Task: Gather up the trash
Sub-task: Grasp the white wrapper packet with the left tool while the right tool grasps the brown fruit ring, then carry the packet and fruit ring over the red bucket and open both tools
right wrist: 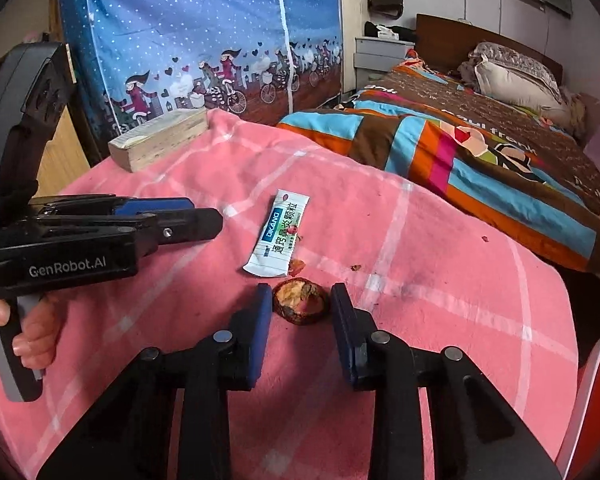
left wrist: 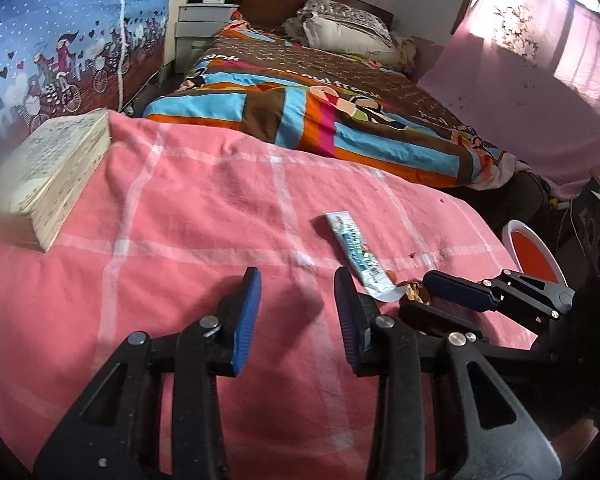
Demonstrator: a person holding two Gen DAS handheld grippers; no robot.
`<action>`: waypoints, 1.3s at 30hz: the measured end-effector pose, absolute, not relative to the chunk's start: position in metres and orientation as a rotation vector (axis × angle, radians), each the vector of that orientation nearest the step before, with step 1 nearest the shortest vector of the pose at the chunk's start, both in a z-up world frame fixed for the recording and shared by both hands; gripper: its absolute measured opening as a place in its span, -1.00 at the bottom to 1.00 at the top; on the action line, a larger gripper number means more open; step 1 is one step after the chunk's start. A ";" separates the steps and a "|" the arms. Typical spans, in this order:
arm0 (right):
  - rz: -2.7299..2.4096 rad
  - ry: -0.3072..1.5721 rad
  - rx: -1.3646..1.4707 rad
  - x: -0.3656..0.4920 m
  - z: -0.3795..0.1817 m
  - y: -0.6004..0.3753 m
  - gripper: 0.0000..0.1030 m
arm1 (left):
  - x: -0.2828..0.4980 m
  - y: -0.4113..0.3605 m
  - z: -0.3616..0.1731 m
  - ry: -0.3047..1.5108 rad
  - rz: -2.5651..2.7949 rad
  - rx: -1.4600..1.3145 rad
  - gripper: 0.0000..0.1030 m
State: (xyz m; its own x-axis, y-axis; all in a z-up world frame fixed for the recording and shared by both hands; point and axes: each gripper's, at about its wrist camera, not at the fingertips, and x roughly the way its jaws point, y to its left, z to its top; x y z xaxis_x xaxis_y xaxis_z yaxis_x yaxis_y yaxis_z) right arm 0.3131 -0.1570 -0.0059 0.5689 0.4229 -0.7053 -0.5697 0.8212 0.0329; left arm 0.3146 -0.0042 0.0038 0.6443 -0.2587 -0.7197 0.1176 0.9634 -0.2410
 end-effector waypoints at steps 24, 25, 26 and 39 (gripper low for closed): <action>0.385 0.747 -0.060 0.312 -0.001 -0.245 -0.46 | 0.334 -0.079 -0.002 0.904 -0.192 0.098 -0.16; 0.385 0.749 -0.055 0.311 -0.001 -0.245 -0.46 | 0.333 -0.080 -0.002 0.901 -0.192 0.105 -0.21; 0.386 0.749 -0.053 0.311 -0.002 -0.245 -0.46 | 0.332 -0.081 -0.002 0.897 -0.195 0.112 -0.24; 0.361 0.567 -0.035 0.282 0.016 -0.250 -0.46 | 0.303 -0.075 0.017 0.781 -0.246 0.002 -0.81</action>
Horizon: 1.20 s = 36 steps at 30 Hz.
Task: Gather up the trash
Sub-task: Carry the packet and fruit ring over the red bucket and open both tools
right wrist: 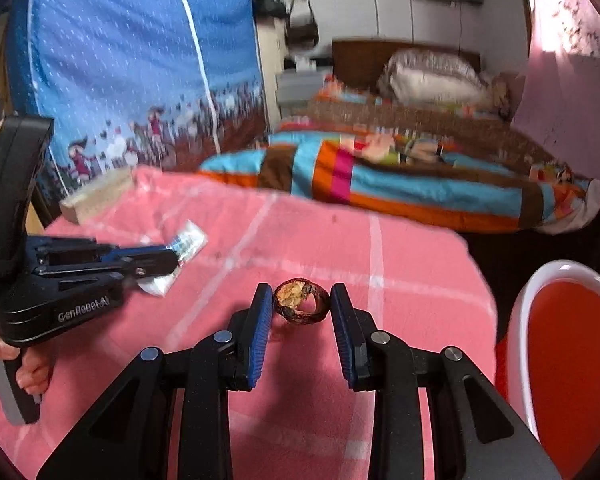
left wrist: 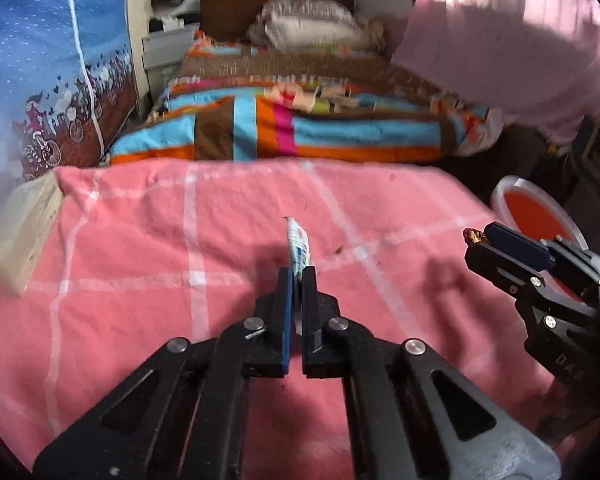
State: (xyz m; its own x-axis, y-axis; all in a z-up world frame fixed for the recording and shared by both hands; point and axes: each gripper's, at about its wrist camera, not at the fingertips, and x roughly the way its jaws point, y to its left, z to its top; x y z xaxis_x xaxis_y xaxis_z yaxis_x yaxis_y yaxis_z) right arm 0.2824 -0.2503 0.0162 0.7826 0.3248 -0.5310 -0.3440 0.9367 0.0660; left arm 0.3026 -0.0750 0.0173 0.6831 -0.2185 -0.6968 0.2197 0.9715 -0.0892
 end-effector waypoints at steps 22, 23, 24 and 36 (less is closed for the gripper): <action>0.142 -0.097 0.013 0.186 0.086 -0.324 -0.46 | 0.213 -0.144 0.112 0.143 -0.457 -0.013 -0.82; 0.117 -0.112 0.017 0.182 0.087 -0.330 -0.46 | 0.210 -0.152 0.114 0.121 -0.477 -0.002 -0.82; 0.101 -0.119 0.018 0.181 0.087 -0.336 -0.46 | 0.209 -0.161 0.116 0.103 -0.496 0.009 -0.82; -0.146 0.041 0.083 0.184 0.067 -0.418 -0.46 | 0.222 -0.255 0.102 0.163 -0.720 0.080 -0.82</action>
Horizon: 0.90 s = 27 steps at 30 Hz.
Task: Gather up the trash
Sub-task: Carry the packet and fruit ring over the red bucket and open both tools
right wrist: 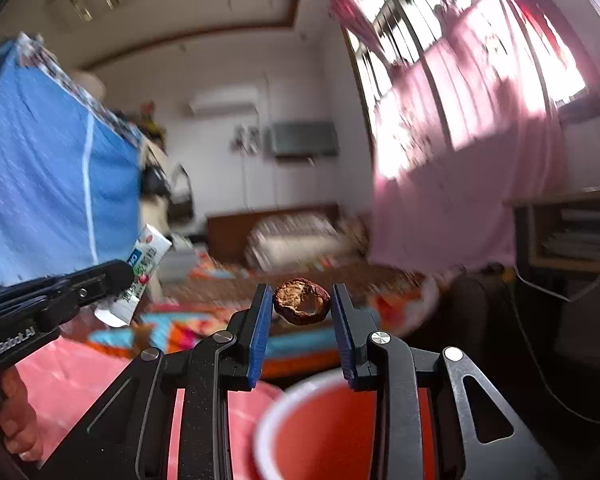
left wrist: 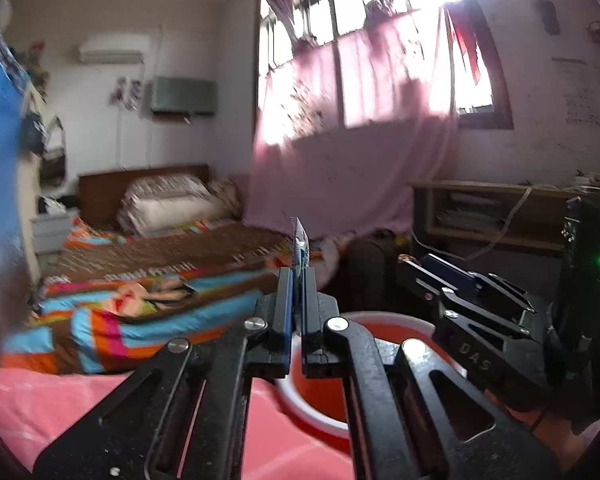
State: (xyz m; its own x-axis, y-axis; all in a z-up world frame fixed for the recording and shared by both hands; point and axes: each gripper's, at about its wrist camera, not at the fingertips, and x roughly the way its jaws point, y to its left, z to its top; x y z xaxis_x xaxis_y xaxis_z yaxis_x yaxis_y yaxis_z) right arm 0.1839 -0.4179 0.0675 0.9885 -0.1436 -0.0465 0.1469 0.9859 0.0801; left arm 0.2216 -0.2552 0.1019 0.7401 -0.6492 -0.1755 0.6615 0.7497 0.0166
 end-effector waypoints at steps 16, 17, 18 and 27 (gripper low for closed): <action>-0.262 0.299 0.198 0.201 0.037 -0.466 -0.45 | 0.268 -0.321 0.055 0.496 -0.825 0.025 -0.81; -0.263 0.307 0.200 0.201 0.036 -0.466 -0.45 | 0.270 -0.322 0.054 0.513 -0.829 0.022 -0.81; -0.264 0.314 0.203 0.201 0.035 -0.466 -0.45 | 0.271 -0.323 0.052 0.529 -0.831 0.019 -0.81; -0.287 0.386 0.234 0.207 0.028 -0.475 -0.37 | 0.286 -0.327 0.037 0.666 -0.853 -0.036 -0.77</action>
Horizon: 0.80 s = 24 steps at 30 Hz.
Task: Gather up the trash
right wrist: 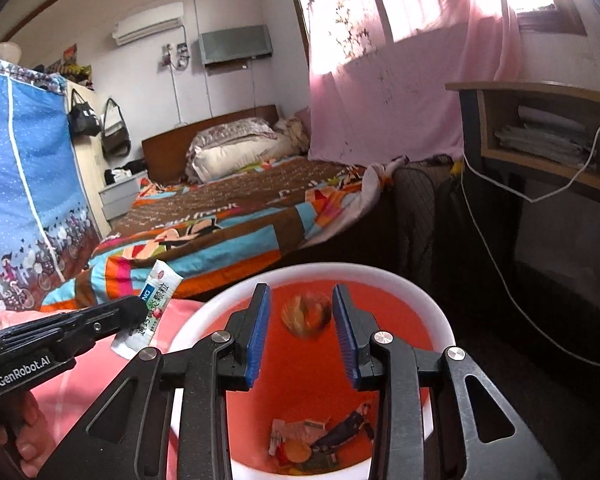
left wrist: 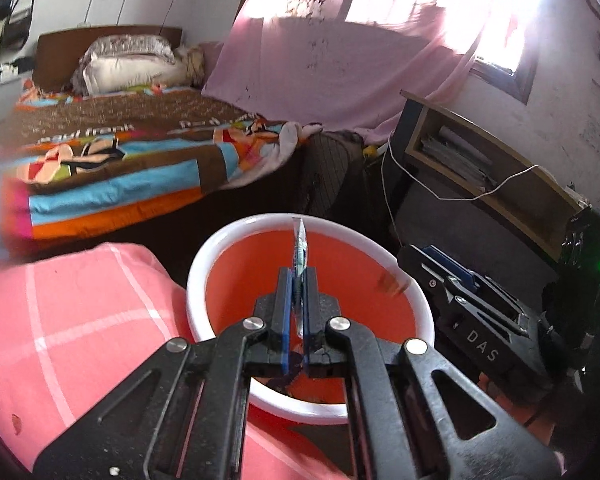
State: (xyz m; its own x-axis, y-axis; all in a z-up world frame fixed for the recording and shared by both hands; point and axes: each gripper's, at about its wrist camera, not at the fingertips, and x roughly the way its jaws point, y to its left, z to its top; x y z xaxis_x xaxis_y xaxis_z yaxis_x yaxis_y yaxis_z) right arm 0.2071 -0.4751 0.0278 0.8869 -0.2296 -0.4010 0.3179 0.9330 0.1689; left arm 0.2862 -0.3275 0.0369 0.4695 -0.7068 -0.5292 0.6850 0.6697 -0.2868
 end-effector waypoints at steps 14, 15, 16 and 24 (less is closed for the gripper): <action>-0.296 0.420 0.267 0.209 0.025 -0.483 0.00 | 0.286 -0.326 0.038 0.677 -0.837 -0.054 -0.34; -0.297 0.419 0.270 0.210 0.025 -0.484 0.08 | 0.287 -0.325 0.038 0.677 -0.832 -0.058 -0.29; -0.298 0.416 0.274 0.209 0.025 -0.484 0.24 | 0.287 -0.323 0.038 0.676 -0.825 -0.063 -0.22; -0.308 0.390 0.309 0.205 0.029 -0.488 0.56 | 0.288 -0.305 0.046 0.631 -0.740 -0.084 0.66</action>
State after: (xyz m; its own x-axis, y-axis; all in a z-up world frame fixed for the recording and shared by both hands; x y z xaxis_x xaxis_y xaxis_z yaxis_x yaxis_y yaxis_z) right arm 0.2053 -0.4882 0.0285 0.8802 -0.2319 -0.4141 0.3488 0.9077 0.2332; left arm 0.2877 -0.3045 0.0455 0.5634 -0.6527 -0.5065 0.6039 0.7438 -0.2867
